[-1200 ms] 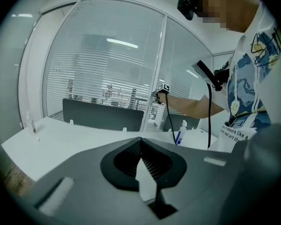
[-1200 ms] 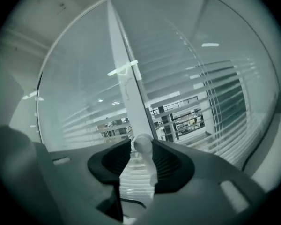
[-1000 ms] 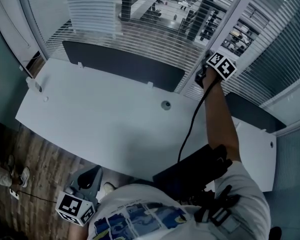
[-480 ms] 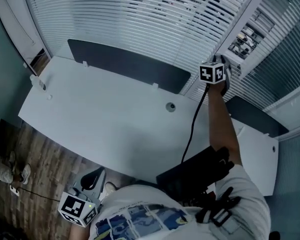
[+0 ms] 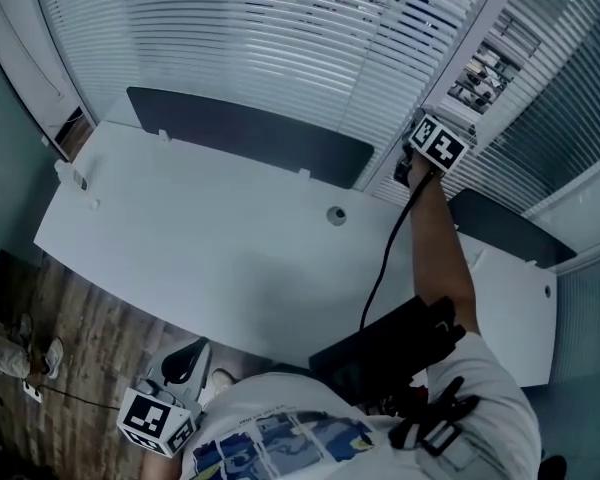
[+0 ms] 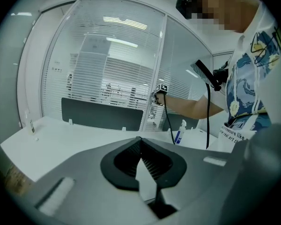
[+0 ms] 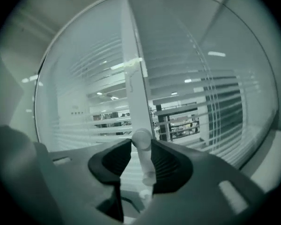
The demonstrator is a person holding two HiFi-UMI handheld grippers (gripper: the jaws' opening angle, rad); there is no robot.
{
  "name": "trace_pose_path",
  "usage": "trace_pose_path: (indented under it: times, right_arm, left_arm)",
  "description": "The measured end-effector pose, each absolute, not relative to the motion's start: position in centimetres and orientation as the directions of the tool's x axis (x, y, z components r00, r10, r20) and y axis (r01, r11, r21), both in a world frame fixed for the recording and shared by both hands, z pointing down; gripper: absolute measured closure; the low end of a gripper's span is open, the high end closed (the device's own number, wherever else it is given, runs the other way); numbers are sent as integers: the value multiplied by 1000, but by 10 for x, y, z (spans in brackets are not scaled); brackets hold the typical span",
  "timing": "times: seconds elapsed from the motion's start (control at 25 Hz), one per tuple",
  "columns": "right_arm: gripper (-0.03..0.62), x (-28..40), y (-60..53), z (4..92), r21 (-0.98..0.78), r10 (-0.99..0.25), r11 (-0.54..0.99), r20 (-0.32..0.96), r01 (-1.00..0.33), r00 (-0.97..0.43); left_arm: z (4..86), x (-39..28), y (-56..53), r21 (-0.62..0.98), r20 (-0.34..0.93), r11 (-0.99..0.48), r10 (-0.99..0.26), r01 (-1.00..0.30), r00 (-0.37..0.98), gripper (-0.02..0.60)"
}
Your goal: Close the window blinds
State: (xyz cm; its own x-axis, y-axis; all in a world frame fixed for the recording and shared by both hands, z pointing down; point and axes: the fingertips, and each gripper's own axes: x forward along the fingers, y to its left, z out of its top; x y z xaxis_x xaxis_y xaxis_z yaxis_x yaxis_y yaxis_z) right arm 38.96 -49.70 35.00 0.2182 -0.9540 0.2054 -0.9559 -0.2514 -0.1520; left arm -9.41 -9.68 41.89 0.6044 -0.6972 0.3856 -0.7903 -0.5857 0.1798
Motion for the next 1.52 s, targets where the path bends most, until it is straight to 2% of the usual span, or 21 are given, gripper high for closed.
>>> trace_pose_path:
  times: [0.2,0.36,0.56,0.72,0.88,1.16,1.32,1.52]
  right_arm:
    - [468,391,-498,351,-425,-961,-249,218,-870,168]
    - [471,394,-499,350,-414,-950,-286,244,-864,197]
    - [473,393,-499,351,-117,-916,-325,285,-938,282]
    - [473,389,-500,348,131,-900,-316,274,-940,340]
    - [473,386,-499,340,390,-889,-288,229,-875,395]
    - [473,385,-504,354,676,-861,-221,204,-703,466]
    - [470,382,-505,350,593,-881,-240,200,-768,430]
    - [466,383,-497,344,210,-923,-281,207,-937,323]
  left_arm:
    - [424,-94,-94,182,386,-595,-689,-783,613,575]
    - [423,-94,-97,181,381,-597,-690,-782,615,575]
    - [424,-94,-98,191,385,-583,-695,-789,607,575]
    - [424,-93,-97,192,387,-583,-694,-789,607,575]
    - [429,-92,-98,197,383,-592,-687,-781,617,575]
    - [423,-93,-101,194,380,-595,-687,-780,619,575]
    - [426,-93,-101,191,375,-602,-686,-776,624,575]
    - [426,-91,-101,194,379,-611,-675,-768,633,575]
